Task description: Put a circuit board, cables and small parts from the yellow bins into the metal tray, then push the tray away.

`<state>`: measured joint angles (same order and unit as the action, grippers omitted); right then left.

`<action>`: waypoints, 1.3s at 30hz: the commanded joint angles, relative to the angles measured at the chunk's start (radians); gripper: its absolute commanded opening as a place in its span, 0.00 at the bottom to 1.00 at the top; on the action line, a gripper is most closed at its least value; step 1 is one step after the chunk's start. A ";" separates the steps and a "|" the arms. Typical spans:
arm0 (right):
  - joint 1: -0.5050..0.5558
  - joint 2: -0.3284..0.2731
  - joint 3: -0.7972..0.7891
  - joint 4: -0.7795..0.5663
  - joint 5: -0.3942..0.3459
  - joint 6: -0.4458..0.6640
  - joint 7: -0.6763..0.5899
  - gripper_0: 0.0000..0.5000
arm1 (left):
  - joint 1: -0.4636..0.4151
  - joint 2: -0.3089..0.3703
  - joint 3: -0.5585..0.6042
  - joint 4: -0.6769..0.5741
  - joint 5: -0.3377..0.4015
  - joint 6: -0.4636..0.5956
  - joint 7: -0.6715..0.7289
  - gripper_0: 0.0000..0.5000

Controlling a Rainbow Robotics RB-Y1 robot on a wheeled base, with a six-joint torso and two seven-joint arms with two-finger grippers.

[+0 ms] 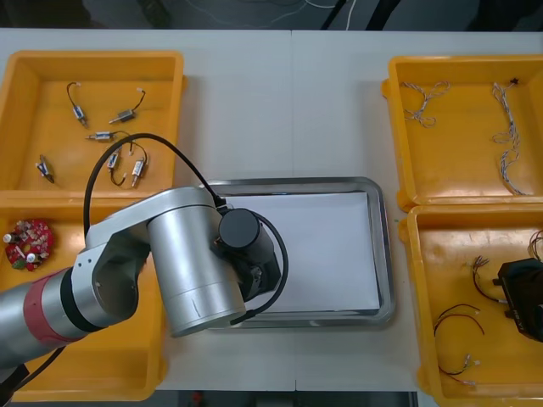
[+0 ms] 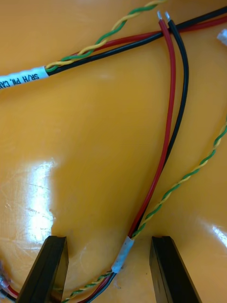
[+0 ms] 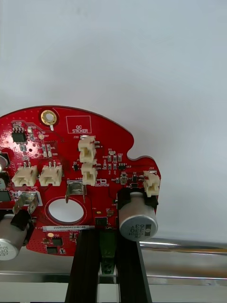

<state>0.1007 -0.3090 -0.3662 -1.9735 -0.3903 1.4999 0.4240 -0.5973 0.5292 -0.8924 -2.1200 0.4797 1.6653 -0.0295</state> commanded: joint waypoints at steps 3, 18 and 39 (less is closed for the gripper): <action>0.028 0.033 0.030 -0.013 -0.015 -0.010 -0.065 0.31 | 0.014 -0.060 -0.054 0.089 -0.072 -0.076 0.062 0.00; 0.030 0.031 -0.005 -0.074 -0.015 0.036 -0.059 0.00 | 0.016 -0.060 -0.059 0.063 -0.032 -0.061 0.072 0.00; 0.014 -0.194 -0.103 -0.427 -0.148 0.420 -0.065 0.00 | 0.037 -0.034 -0.057 0.043 -0.059 -0.052 0.080 1.00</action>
<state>0.1037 -0.4250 -0.4310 -2.3495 -0.4878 1.9124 0.4233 -0.5764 0.4919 -0.9350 -2.0284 0.4345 1.6052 -0.0200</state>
